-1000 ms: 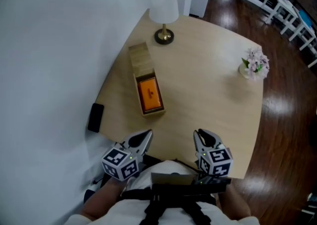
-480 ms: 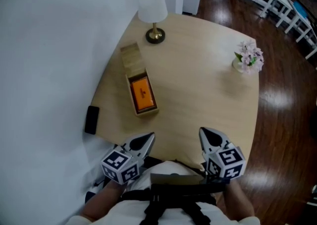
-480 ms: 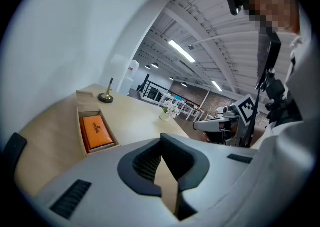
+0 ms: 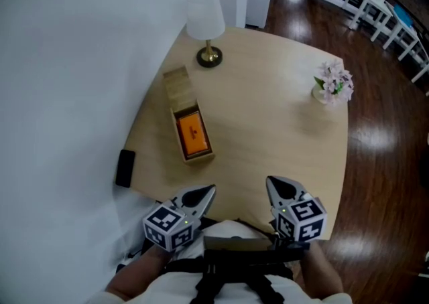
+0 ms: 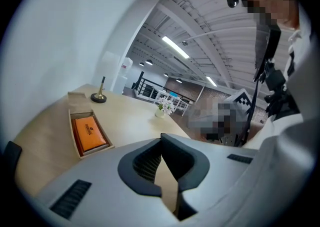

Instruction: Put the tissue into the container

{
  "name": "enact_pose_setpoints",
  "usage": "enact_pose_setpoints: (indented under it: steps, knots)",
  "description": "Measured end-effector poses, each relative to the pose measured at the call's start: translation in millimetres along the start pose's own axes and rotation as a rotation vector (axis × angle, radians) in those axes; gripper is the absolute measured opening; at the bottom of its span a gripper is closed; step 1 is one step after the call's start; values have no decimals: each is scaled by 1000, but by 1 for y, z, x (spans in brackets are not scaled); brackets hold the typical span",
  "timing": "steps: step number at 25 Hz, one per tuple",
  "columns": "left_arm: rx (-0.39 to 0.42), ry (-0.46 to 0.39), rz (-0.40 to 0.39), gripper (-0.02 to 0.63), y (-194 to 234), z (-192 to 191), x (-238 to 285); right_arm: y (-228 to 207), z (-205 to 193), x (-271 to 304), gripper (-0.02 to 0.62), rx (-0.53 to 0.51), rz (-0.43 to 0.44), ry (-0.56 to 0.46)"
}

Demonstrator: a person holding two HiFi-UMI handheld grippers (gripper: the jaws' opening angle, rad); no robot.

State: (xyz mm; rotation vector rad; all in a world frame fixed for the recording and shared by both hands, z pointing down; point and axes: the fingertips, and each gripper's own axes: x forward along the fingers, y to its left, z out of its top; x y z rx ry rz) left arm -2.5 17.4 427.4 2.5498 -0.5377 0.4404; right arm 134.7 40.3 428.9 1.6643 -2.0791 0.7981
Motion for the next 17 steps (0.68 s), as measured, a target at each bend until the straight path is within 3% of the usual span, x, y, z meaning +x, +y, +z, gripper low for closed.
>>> enact_pose_setpoints:
  steps: [17]
  knots:
    - [14,32,-19,0,-8,-10,2,-3,-8,-6,0,-8,-23,16]
